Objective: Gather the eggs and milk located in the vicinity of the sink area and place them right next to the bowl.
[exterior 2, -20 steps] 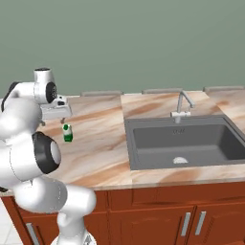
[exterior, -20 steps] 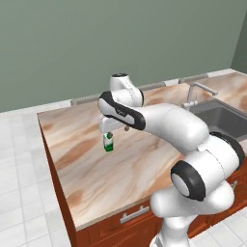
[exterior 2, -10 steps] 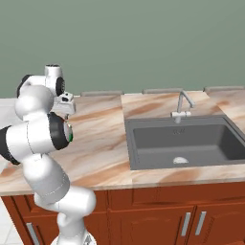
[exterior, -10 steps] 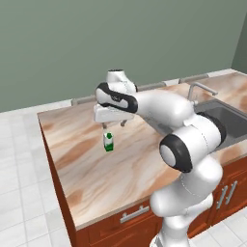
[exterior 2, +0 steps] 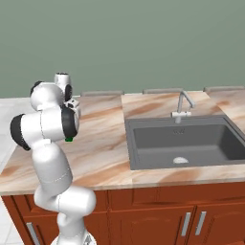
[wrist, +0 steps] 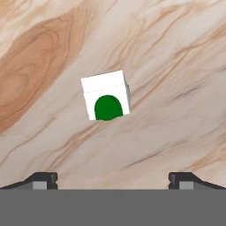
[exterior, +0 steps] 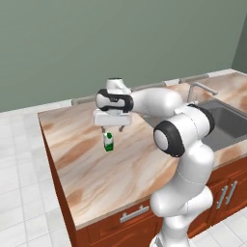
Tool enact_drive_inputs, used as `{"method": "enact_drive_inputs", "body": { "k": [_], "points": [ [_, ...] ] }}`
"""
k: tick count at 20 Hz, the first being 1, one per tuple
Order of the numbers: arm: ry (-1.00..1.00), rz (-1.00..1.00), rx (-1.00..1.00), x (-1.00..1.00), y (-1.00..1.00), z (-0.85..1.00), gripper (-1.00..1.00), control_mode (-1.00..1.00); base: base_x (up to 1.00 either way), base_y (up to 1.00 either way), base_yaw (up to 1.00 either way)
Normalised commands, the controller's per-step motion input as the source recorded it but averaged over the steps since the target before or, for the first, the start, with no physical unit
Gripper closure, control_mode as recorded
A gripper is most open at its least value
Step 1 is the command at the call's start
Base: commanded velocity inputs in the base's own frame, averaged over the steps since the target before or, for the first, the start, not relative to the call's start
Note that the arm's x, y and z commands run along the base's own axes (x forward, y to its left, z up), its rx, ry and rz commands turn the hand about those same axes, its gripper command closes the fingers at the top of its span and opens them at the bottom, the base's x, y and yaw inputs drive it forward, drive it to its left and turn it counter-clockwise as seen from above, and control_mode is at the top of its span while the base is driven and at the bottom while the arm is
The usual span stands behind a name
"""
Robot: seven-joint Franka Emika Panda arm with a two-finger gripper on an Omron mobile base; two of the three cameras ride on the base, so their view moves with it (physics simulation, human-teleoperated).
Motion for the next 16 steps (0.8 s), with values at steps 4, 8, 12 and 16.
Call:
{"method": "enact_drive_inputs", "body": {
  "k": [4, 8, 12, 16],
  "points": [
    [0.00, -0.07, -0.04, 0.16, 0.00, -0.38, -1.00, -1.00, 0.00, 0.00, 0.00],
    [0.00, -0.03, -0.05, 0.24, 0.00, -0.08, -1.00, -1.00, 0.00, 0.00, 0.00],
    [0.00, 0.00, -0.01, 0.31, 0.00, 0.00, -1.00, -1.00, 0.00, 0.00, 0.00],
    [0.00, 0.00, 0.00, 0.11, 0.02, 0.00, -1.00, -1.00, 0.00, 0.00, 0.00]
  ]
}}
